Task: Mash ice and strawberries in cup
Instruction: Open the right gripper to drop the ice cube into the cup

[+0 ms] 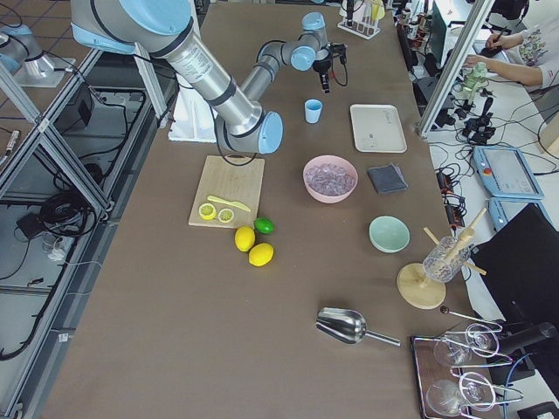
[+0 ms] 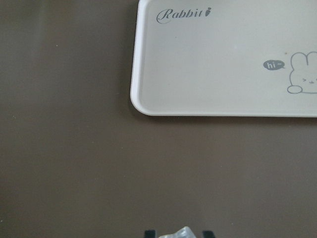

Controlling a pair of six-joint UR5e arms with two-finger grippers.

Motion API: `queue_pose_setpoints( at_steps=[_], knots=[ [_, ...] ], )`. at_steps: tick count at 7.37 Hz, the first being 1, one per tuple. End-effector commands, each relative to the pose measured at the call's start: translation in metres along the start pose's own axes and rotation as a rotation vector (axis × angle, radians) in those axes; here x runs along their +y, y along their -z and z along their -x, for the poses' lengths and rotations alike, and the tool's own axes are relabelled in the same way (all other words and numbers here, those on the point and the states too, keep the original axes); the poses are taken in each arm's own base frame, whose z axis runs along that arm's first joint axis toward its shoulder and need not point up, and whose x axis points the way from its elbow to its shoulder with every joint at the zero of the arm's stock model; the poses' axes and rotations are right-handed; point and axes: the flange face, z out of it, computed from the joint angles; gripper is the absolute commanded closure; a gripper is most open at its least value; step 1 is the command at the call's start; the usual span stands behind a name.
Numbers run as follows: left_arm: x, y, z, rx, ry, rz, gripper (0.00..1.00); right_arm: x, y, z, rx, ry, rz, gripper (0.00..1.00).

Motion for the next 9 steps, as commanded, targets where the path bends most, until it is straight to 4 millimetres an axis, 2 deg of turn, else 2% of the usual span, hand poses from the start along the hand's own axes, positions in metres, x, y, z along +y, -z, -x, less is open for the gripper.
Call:
queue_pose_setpoints(
  at_steps=[1, 3, 9],
  knots=[
    [0.002, 0.002, 0.000, 0.003, -0.006, -0.006, 0.02, 0.019, 0.003, -0.018, -0.012, 0.026, 0.003, 1.00],
    [0.002, 0.003, -0.001, 0.008, -0.011, -0.012, 0.02, 0.038, -0.006, -0.012, -0.010, 0.031, 0.020, 1.00],
    [0.000, 0.006, -0.006, 0.015, 0.016, -0.025, 0.02, 0.034, -0.010, -0.015, -0.005, 0.039, 0.018, 0.98]
  ],
)
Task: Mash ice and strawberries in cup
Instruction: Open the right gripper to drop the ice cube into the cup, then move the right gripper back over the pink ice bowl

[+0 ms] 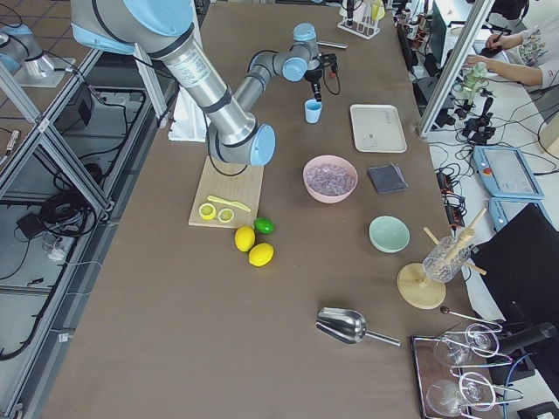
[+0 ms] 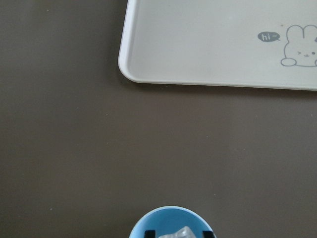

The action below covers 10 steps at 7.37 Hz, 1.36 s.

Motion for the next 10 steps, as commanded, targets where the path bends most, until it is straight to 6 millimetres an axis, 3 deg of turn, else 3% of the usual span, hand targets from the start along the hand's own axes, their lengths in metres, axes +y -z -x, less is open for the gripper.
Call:
queue_pose_setpoints(
  at_steps=[1, 2, 4, 6, 8, 9, 10],
  knots=[
    [-0.002, 0.000, -0.001, 0.001, -0.001, -0.001, 0.02, 0.001, -0.001, 0.003, 0.000, 0.000, 0.003, 0.91],
    [0.001, 0.004, -0.003, 0.004, -0.001, -0.007, 0.02, 0.001, 0.000, 0.004, -0.003, 0.002, 0.001, 0.65],
    [0.001, 0.003, -0.002, 0.003, 0.004, -0.005, 0.02, -0.001, 0.002, 0.004, -0.002, -0.005, -0.011, 0.22],
    [0.001, 0.005, -0.005, 0.006, 0.021, -0.008, 0.02, -0.006, 0.007, 0.006, -0.019, 0.008, -0.039, 0.02],
    [0.004, 0.000, -0.002, 0.003, 0.014, 0.001, 0.02, -0.035, 0.034, -0.006, -0.067, -0.013, -0.058, 0.02],
    [0.006, -0.001, -0.002, 0.006, 0.016, -0.003, 0.02, -0.071, 0.070, -0.032, -0.098, -0.033, -0.067, 0.02],
    [0.006, -0.002, -0.001, 0.006, 0.019, -0.002, 0.02, -0.100, 0.096, -0.088, -0.127, -0.031, 0.001, 0.02]
  ],
)
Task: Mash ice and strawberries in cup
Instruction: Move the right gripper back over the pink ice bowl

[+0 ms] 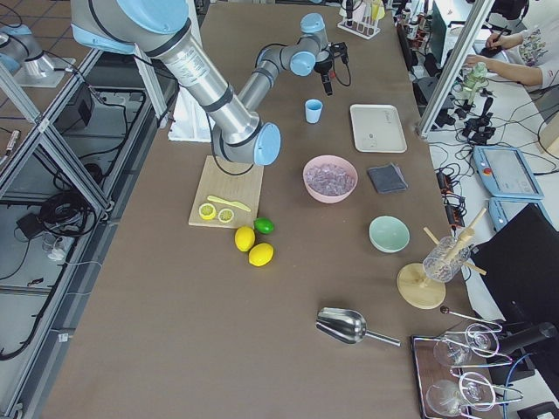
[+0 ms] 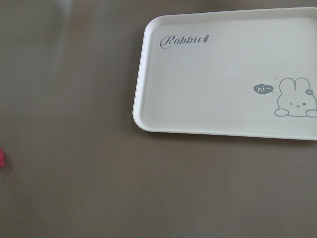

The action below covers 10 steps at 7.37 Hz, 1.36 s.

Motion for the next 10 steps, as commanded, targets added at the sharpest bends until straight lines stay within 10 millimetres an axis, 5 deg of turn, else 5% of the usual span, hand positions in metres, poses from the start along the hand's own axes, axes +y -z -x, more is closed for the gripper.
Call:
queue_pose_setpoints(
  at_steps=[1, 4, 5, 7, 9, 10],
  knots=[
    [0.003, -0.005, -0.003, 0.003, -0.003, 0.006, 0.02, -0.030, 0.054, -0.125, -0.026, 0.057, 0.060, 0.02],
    [0.006, -0.014, -0.026, 0.003, 0.054, -0.022, 0.02, -0.031, 0.086, -0.366, 0.044, 0.302, 0.155, 0.01],
    [0.009, -0.021, -0.030, -0.013, 0.040, -0.040, 0.02, -0.019, 0.082, -0.410, 0.072, 0.386, 0.181, 0.01],
    [0.009, -0.020, -0.032, -0.010, 0.036, -0.042, 0.02, -0.009, 0.074, -0.425, 0.137, 0.379, 0.158, 0.09],
    [0.009, -0.020, -0.032, -0.010, 0.033, -0.043, 0.02, 0.025, 0.031, -0.389, 0.146, 0.344, 0.120, 0.10],
    [0.009, -0.021, -0.030, -0.012, 0.034, -0.040, 0.02, 0.042, 0.004, -0.392, 0.183, 0.340, 0.144, 0.28]
  ],
)
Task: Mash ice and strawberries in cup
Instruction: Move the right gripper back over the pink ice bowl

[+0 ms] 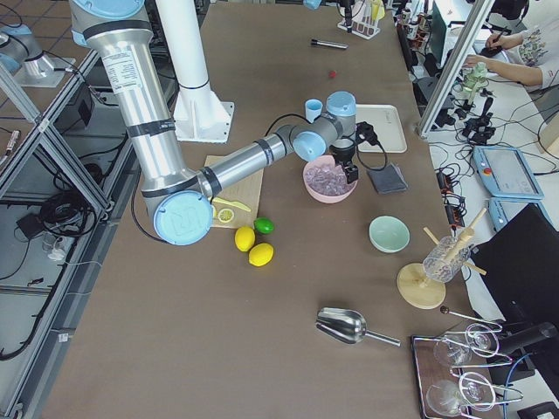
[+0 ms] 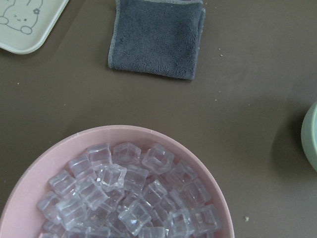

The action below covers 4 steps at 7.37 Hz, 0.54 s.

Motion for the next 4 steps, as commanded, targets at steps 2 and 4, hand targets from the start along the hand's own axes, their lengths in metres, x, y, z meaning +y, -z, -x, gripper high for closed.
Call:
queue_pose_setpoints(
  at_steps=[2, 4],
  knots=[
    [0.0004, -0.0006, 0.0007, -0.001, -0.001, 0.001, 0.02, 0.0178, -0.0400, 0.0160, 0.046, -0.005, 0.020, 0.28],
    [0.0011, -0.0046, 0.0034, -0.005, 0.000, 0.008, 0.02, 0.0219, -0.0442, 0.0215, 0.043, -0.013, 0.004, 0.28]
  ],
)
